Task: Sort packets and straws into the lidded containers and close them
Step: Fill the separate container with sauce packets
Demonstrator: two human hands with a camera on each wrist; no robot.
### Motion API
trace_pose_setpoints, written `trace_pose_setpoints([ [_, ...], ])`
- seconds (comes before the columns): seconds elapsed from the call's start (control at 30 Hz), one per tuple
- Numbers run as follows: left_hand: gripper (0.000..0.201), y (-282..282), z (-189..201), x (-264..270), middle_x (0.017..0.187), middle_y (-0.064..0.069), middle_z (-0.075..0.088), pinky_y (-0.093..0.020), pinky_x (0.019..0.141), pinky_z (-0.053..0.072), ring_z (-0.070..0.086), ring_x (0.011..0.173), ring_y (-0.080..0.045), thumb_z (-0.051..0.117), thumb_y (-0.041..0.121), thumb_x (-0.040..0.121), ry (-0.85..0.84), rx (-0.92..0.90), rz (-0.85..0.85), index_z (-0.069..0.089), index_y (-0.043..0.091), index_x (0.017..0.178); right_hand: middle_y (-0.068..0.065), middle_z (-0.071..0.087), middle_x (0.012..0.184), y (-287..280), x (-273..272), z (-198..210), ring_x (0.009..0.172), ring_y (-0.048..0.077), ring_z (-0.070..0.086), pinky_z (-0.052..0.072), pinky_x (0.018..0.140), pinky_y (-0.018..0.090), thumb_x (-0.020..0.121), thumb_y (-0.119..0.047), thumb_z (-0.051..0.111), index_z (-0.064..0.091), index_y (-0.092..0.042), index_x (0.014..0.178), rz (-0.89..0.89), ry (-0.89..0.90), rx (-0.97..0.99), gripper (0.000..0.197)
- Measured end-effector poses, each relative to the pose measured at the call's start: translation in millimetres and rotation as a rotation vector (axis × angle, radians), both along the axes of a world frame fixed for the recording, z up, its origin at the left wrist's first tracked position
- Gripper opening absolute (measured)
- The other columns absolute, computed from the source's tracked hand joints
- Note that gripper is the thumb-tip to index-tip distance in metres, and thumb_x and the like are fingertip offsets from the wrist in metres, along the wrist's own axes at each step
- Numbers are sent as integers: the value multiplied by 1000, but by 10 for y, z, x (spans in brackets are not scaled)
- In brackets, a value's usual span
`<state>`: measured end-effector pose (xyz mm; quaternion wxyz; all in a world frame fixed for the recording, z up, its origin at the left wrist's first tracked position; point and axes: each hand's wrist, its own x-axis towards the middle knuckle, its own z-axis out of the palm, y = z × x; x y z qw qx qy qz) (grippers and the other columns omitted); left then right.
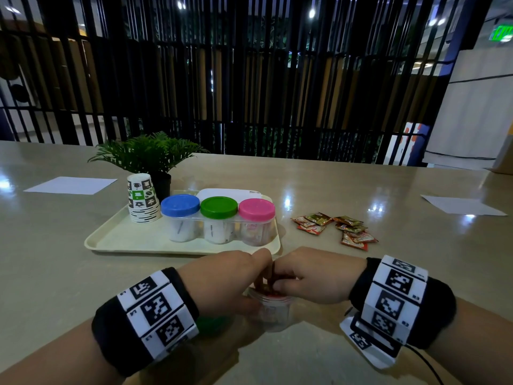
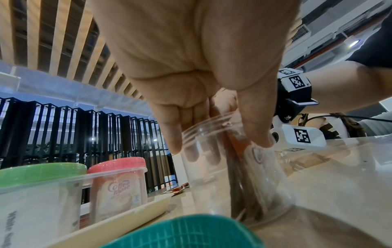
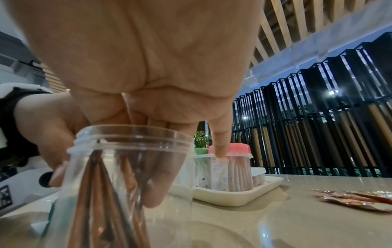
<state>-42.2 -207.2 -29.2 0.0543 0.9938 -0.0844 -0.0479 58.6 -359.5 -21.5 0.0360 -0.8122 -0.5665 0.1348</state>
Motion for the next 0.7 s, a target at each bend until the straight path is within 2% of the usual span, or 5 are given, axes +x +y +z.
trace_pose_setpoints([
  [0.13, 38, 11, -9, 22, 120, 4, 61, -27, 90, 50, 58, 105, -13, 65, 34, 90, -15, 50, -53, 51, 24, 125, 1, 64, 88, -23, 53, -26, 80, 16, 57, 49, 77, 38, 95, -24, 52, 63, -15, 92, 0, 23, 48, 14],
  [0.27, 26, 29, -30, 30, 106, 2, 65, -34, 87, 51, 59, 97, -15, 58, 37, 93, 0, 129, -116, 65, 23, 114, -6, 66, 85, -38, 67, 20, 80, 9, 59, 50, 79, 31, 95, -25, 54, 68, -19, 92, 32, 95, 56, 16],
  [0.4, 24, 51, -41, 27, 102, 1, 66, -36, 85, 52, 61, 93, -16, 57, 39, 94, 1, 134, -119, 65, 24, 111, -2, 66, 77, -98, 352, 205, 70, 7, 62, 53, 72, 21, 98, -17, 50, 65, -9, 88, -195, 327, 394, 19],
  [0.53, 26, 69, -54, 38, 103, 3, 67, -33, 87, 51, 61, 94, -13, 57, 40, 94, 19, 110, -131, 65, 24, 113, 5, 66, 81, -257, 1118, 290, 80, 23, 61, 50, 78, 36, 97, -20, 51, 60, -15, 81, -485, 25, 362, 19],
  [0.7, 24, 110, -72, 50, 105, 1, 66, -34, 89, 49, 59, 97, -15, 57, 38, 94, 22, 83, -158, 65, 24, 112, 8, 60, 104, -503, 1833, 144, 90, 21, 53, 40, 73, 28, 95, -19, 52, 54, -17, 94, -750, -174, 104, 3],
])
